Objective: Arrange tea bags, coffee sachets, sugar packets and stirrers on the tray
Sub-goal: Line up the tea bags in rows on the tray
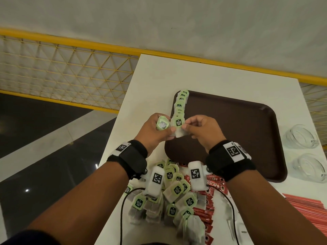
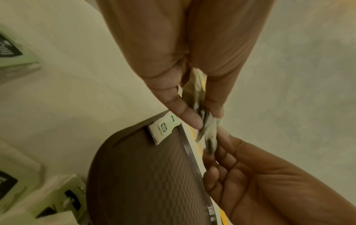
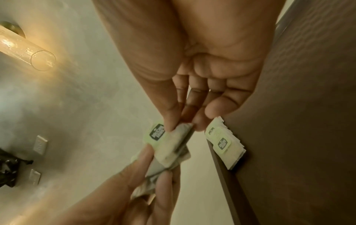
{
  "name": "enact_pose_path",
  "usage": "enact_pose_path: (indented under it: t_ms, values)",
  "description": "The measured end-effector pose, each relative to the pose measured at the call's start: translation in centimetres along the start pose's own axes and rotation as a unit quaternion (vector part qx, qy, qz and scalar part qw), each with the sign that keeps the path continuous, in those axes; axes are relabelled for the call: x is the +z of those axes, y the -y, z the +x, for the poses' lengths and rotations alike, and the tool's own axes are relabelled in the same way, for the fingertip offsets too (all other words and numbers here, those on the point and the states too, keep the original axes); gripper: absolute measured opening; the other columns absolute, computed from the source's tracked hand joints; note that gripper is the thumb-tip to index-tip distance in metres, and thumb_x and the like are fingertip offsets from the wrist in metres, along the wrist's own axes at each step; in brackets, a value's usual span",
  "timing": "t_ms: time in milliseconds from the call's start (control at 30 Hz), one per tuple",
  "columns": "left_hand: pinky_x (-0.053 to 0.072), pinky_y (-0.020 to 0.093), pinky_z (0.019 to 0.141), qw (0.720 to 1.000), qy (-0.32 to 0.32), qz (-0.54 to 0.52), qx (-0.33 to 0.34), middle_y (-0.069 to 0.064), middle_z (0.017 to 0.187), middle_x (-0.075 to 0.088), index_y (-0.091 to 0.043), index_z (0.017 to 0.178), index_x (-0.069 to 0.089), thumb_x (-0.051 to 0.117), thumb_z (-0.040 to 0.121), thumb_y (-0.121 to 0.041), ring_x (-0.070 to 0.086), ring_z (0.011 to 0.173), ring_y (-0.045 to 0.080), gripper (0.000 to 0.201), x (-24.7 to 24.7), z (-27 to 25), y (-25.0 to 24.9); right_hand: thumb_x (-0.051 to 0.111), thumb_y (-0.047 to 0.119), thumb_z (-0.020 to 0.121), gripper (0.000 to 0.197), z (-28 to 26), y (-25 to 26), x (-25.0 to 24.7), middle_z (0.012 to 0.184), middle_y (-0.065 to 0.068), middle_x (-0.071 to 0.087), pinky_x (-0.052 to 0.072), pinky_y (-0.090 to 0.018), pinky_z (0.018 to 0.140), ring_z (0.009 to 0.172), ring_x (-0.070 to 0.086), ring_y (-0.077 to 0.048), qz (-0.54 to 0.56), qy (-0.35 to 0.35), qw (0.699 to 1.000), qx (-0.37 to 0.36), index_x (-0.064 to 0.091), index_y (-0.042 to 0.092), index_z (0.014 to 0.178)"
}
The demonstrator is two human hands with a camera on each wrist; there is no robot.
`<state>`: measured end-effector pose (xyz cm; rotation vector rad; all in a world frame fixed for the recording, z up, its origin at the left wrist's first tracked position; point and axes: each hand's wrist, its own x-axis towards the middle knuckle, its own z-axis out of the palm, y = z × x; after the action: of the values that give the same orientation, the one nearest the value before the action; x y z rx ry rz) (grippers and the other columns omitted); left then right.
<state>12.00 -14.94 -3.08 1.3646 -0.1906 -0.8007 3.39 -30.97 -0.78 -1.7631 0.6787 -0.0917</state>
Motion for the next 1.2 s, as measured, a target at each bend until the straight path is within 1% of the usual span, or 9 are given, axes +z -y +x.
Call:
enact_pose_path:
  t_ms: [167, 300, 333, 467, 567, 700, 900, 1000, 1200]
  values:
    - [0.059, 0.034, 0.075, 0.999, -0.033, 0.015, -0.008, 0.010, 0.104, 0.062, -0.016, 0.106, 0.054, 0.073, 0.084, -0.003, 0.066, 0.096, 0.025, 0.032, -1.1, 0.5, 0.4, 0.077, 0.012, 0.081, 0.010, 0.8, 0.3, -1.0, 0.081, -0.010, 0.070, 0.047, -0.022, 0.057, 0.068, 0.058, -0.013, -0.006, -0.044, 0.999, -0.027, 0.069, 0.017, 0.075]
    - [0.060, 0.033, 0.076, 0.998, -0.057, 0.007, -0.008, 0.008, 0.103, 0.060, -0.014, 0.106, 0.053, 0.070, 0.086, -0.001, 0.065, 0.096, 0.024, 0.030, -1.6, 0.9, 0.4, 0.077, 0.007, 0.079, 0.009, 1.4, 0.4, -1.2, 0.075, 0.000, 0.068, 0.045, -0.010, 0.053, 0.058, 0.059, 0.006, -0.008, -0.037, 0.999, -0.016, 0.068, 0.008, 0.080]
    - [0.060, 0.032, 0.077, 0.998, -0.058, 0.004, -0.007, 0.008, 0.102, 0.060, -0.014, 0.107, 0.053, 0.069, 0.086, 0.000, 0.065, 0.096, 0.024, 0.030, -1.7, 1.0, 0.4, 0.077, 0.005, 0.079, 0.011, 1.6, 0.3, -1.2, 0.075, 0.000, 0.068, 0.045, -0.010, 0.054, 0.059, 0.060, 0.005, -0.001, -0.042, 0.999, -0.008, 0.067, 0.009, 0.079]
    - [0.060, 0.034, 0.079, 0.998, -0.056, -0.004, -0.006, 0.004, 0.096, 0.057, -0.012, 0.108, 0.052, 0.069, 0.086, 0.000, 0.063, 0.092, 0.020, 0.030, -1.7, 1.5, 0.3, 0.079, 0.004, 0.076, 0.019, 2.9, -0.5, -1.1, 0.086, -0.009, 0.073, 0.051, -0.022, 0.066, 0.074, 0.068, -0.013, -0.001, -0.042, 0.999, 0.019, 0.069, 0.016, 0.087]
    - [0.060, 0.033, 0.078, 0.998, -0.058, -0.007, -0.008, 0.004, 0.095, 0.057, -0.011, 0.110, 0.052, 0.069, 0.086, 0.001, 0.063, 0.092, 0.020, 0.031, -1.8, 1.8, 0.4, 0.079, 0.009, 0.078, 0.015, 3.7, -1.0, -0.9, 0.087, -0.008, 0.073, 0.049, -0.017, 0.061, 0.072, 0.066, -0.011, -0.015, -0.044, 0.998, 0.043, 0.071, 0.017, 0.088]
    - [0.059, 0.030, 0.075, 0.998, -0.065, -0.009, -0.014, 0.006, 0.099, 0.058, -0.012, 0.109, 0.053, 0.069, 0.086, -0.001, 0.064, 0.098, 0.025, 0.031, -2.3, 2.1, 0.7, 0.072, 0.012, 0.086, 0.007, 4.5, -1.6, -0.1, 0.090, -0.014, 0.072, 0.052, -0.024, 0.065, 0.072, 0.063, -0.014, 0.003, -0.033, 0.994, 0.103, 0.069, 0.017, 0.083]
    - [0.058, 0.027, 0.073, 0.997, -0.070, -0.013, -0.025, 0.009, 0.103, 0.058, -0.014, 0.110, 0.053, 0.070, 0.086, -0.002, 0.064, 0.102, 0.028, 0.031, -3.1, 2.2, 1.3, 0.068, 0.016, 0.090, 0.002, 5.5, -2.7, 1.5, 0.091, -0.006, 0.070, 0.049, -0.020, 0.056, 0.067, 0.063, -0.007, -0.008, -0.018, 0.988, 0.151, 0.066, 0.016, 0.091]
    - [0.059, 0.030, 0.076, 0.997, -0.067, -0.017, -0.033, 0.009, 0.104, 0.058, -0.014, 0.109, 0.054, 0.070, 0.086, -0.002, 0.064, 0.107, 0.031, 0.031, -3.6, 2.3, 1.4, 0.068, 0.014, 0.090, 0.007, 6.1, -3.2, 2.1, 0.088, -0.005, 0.068, 0.051, -0.023, 0.060, 0.063, 0.060, -0.007, -0.051, -0.023, 0.987, 0.148, 0.067, 0.012, 0.096]
    - [0.059, 0.031, 0.076, 0.997, -0.060, -0.016, -0.048, 0.010, 0.108, 0.057, -0.016, 0.108, 0.054, 0.069, 0.087, -0.001, 0.063, 0.107, 0.032, 0.030, -4.1, 2.4, 1.7, 0.072, 0.017, 0.086, 0.010, 6.6, -3.8, 2.7, 0.087, -0.005, 0.071, 0.060, -0.036, 0.072, 0.065, 0.065, -0.012, -0.098, -0.046, 0.985, 0.136, 0.063, 0.019, 0.082]
